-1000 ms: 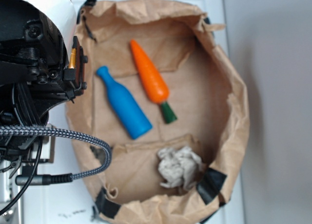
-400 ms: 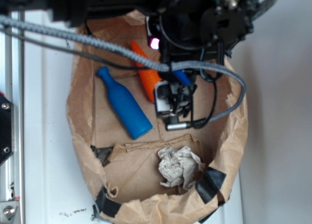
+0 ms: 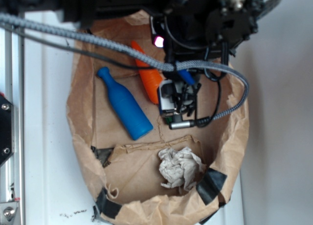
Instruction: Grab the carrot.
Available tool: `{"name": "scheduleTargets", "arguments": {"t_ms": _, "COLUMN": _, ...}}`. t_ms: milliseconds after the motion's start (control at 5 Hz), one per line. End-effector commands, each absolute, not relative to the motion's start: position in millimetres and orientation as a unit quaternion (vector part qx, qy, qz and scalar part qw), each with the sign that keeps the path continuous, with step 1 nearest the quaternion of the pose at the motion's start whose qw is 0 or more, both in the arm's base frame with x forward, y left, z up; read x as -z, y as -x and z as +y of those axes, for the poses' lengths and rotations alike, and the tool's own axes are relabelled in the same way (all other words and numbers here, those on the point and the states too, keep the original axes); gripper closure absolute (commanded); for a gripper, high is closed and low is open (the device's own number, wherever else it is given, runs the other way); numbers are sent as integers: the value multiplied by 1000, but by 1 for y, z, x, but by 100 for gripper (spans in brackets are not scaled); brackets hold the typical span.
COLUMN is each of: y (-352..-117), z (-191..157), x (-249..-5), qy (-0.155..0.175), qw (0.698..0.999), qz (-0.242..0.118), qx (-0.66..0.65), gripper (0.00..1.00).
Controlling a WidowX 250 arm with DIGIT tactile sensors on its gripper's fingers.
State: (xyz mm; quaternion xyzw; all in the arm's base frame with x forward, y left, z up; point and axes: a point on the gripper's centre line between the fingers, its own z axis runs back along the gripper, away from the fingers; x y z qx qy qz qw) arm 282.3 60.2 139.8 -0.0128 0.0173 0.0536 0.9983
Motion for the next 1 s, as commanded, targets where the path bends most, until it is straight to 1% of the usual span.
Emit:
{"name": "scheduleTargets", "arguments": {"t_ms": 0, "y": -289, "z": 63, "x": -155, "qy": 7, "qw": 999, "qz": -13, "qx": -51, "gripper": 0}}
{"name": "scheduleTargets", "arguments": {"t_ms": 200, "y": -293, "z": 58, "x": -132, "qy": 3, "qw": 999, "qz": -31, "qx": 42, "gripper": 0}}
{"name": "scheduleTargets", "arguments": {"t_ms": 400, "y": -295, "z": 49, "x": -109, "qy": -34, "qw": 994, "qz": -52, "qx": 88, "gripper": 0}}
{"name": "scheduleTargets", "arguments": {"t_ms": 600, "y": -282, "z": 42, "x": -96, "qy": -51, "qw": 988, "qz": -60, "qx": 133, "gripper": 0}}
{"name": "scheduleTargets", "arguments": {"t_ms": 800, "y": -275, "z": 38, "x": -80, "qy": -63, "qw": 978, "qz": -69, "qx": 187, "gripper": 0}}
